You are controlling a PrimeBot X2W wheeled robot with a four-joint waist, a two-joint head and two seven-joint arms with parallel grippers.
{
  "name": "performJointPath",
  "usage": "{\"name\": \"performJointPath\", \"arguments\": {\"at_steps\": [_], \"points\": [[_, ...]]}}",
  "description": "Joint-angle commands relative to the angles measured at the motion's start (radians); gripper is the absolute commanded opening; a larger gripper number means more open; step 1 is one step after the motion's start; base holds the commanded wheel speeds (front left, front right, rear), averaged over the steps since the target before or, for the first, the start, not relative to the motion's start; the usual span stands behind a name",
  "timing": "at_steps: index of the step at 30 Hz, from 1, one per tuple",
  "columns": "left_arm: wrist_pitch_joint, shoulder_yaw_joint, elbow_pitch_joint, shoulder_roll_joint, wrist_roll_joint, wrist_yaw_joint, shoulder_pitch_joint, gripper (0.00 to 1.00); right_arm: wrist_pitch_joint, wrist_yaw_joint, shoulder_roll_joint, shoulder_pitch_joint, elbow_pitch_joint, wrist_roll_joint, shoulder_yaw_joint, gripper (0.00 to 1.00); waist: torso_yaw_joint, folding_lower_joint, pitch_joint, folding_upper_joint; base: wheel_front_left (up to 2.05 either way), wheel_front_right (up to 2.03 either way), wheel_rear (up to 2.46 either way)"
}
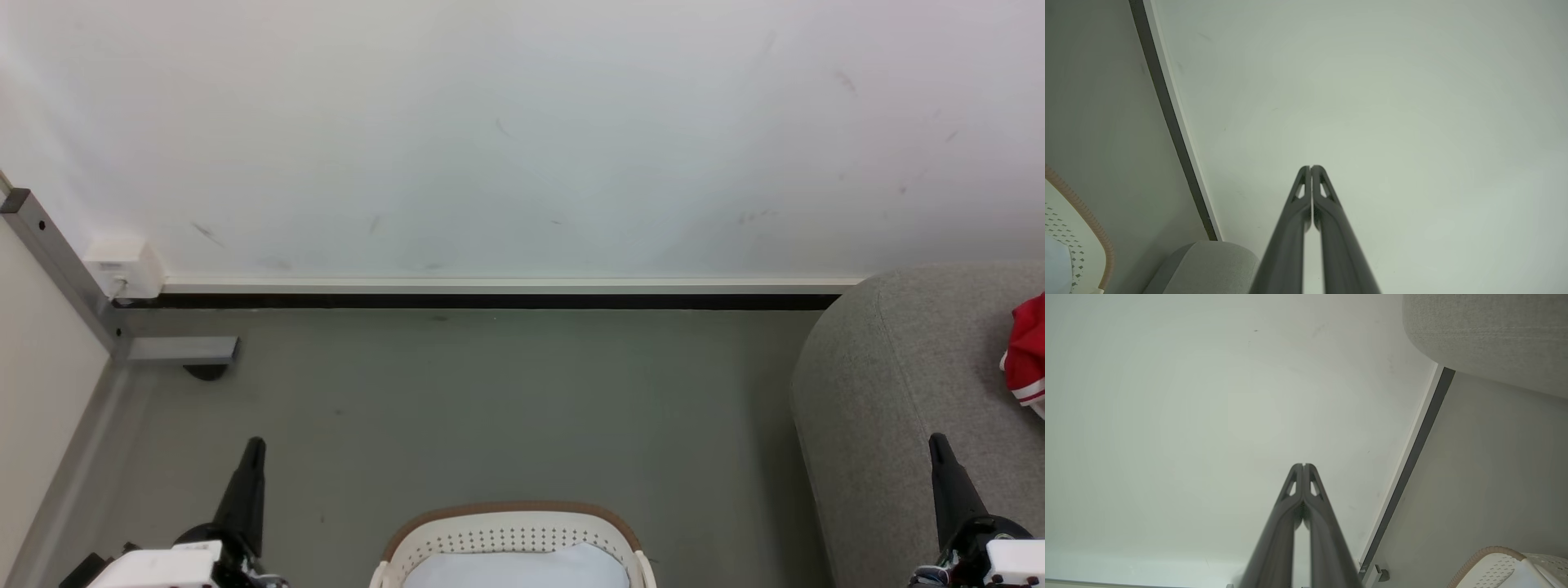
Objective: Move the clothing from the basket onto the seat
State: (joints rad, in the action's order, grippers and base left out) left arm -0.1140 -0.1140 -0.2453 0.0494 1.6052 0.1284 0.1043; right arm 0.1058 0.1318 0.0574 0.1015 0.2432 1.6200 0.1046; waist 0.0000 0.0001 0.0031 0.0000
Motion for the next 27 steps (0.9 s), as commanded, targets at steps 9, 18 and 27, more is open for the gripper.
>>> {"name": "performJointPath", "arguments": {"at_steps": [9,18,27], "points": [[-0.004,-0.003,-0.001,0.001,0.013,0.005,0.009,0.0,0.006,-0.002,-0.002,0.012,0.003,-0.002,0.005,0.0,0.0,-0.0001,0.0,0.0,0.0,0.0,0.0],[-0.004,-0.003,-0.001,0.001,0.014,0.005,0.009,0.0,0.005,-0.002,-0.003,0.012,0.003,-0.003,0.006,0.0,0.0,-0.0001,0.0,0.0,0.0,0.0,0.0],[-0.004,-0.003,0.0,0.001,0.014,0.005,0.009,0.0,0.006,-0.002,-0.003,0.012,0.003,-0.004,0.007,0.0,0.0,-0.0001,0.0,0.0,0.0,0.0,0.0]]}}
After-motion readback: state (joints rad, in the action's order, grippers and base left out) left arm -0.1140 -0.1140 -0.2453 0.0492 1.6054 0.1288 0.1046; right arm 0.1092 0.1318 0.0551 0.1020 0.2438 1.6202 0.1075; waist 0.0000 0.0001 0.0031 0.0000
